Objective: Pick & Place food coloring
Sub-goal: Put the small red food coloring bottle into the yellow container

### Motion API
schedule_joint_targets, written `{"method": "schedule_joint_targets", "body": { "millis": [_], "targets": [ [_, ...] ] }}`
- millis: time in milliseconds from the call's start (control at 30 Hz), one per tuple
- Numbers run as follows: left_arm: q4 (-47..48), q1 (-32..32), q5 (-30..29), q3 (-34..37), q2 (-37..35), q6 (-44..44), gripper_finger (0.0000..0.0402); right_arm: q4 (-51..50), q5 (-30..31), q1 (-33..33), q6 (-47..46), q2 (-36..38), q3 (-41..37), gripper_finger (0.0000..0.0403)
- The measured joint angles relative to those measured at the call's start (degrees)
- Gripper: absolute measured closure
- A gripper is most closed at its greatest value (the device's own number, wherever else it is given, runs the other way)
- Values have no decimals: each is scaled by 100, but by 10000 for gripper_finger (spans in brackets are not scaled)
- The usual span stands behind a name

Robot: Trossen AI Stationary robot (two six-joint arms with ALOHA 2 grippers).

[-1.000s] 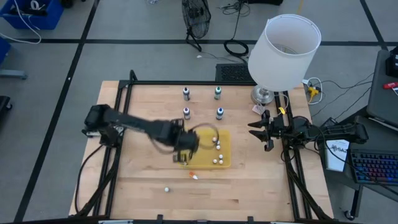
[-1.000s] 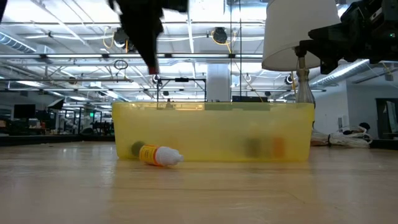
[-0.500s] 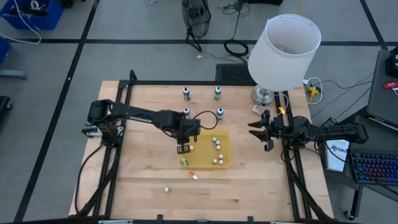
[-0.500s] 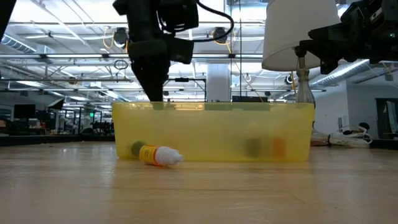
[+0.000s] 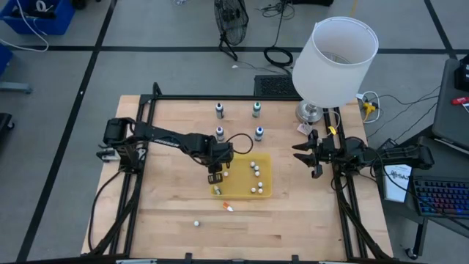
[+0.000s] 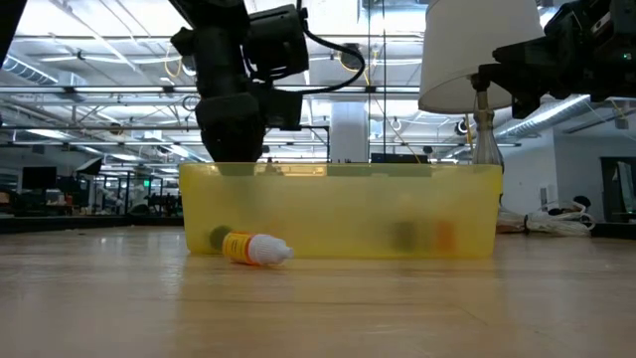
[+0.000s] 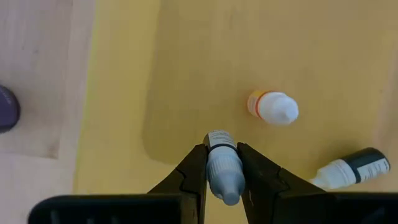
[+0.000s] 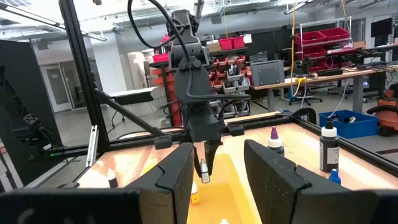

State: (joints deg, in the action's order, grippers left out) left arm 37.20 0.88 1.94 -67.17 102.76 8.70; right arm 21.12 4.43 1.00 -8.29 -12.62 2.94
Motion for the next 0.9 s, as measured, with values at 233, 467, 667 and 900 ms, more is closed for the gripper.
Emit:
{"method": "schedule_joint_targets", "body": {
  "millis": [233, 467, 667, 900],
  "targets": [
    [-102, -4, 125, 67, 0, 48, 331, 0, 0, 2, 0, 0, 0, 273],
    [-113, -26, 126, 67, 0, 200, 288, 0, 0, 1, 0, 1, 0, 273],
    [-137, -26, 126, 67, 0, 346, 285, 0, 0, 2, 0, 0, 0, 273],
    [-39, 20, 102, -57, -59, 94, 284, 0, 1, 2, 0, 1, 0, 273]
  ]
}}
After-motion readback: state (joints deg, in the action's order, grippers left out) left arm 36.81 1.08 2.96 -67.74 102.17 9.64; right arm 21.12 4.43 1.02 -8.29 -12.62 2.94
